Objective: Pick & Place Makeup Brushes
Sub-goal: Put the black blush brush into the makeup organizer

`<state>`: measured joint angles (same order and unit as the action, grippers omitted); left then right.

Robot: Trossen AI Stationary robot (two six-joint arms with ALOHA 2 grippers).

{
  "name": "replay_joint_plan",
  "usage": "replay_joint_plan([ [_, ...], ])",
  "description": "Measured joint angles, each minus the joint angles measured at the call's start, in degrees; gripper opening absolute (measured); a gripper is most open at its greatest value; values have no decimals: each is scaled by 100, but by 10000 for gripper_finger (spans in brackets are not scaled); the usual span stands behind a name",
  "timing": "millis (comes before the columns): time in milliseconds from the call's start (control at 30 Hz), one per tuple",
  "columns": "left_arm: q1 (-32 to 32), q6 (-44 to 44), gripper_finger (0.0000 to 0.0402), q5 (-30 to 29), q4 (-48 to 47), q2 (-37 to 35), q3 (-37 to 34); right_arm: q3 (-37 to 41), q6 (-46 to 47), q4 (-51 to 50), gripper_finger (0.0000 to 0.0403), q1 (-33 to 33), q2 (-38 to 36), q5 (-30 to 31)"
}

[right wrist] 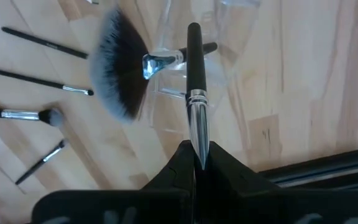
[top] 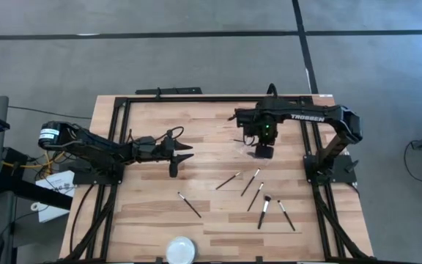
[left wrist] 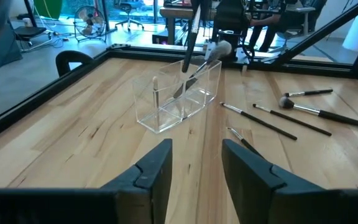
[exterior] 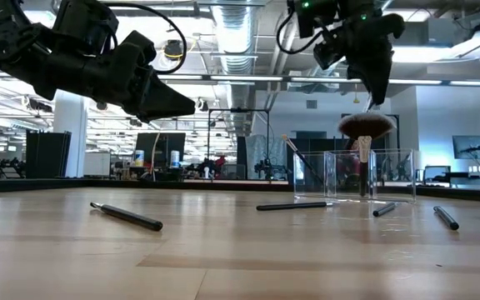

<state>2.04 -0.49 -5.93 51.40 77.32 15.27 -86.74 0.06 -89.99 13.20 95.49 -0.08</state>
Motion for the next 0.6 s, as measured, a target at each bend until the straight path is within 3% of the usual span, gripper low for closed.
replay_joint_plan([
  [167,0,0,136,0,0,0,0,-9,-5,29,16,146,57,-3],
  [467,0,-129,136,0,-2,0,-2,-4,-303,1,15,26,991,348],
  [600,-1,-130,136,3,-1,0,-2,-4,-312,0,46,19,1226,486],
])
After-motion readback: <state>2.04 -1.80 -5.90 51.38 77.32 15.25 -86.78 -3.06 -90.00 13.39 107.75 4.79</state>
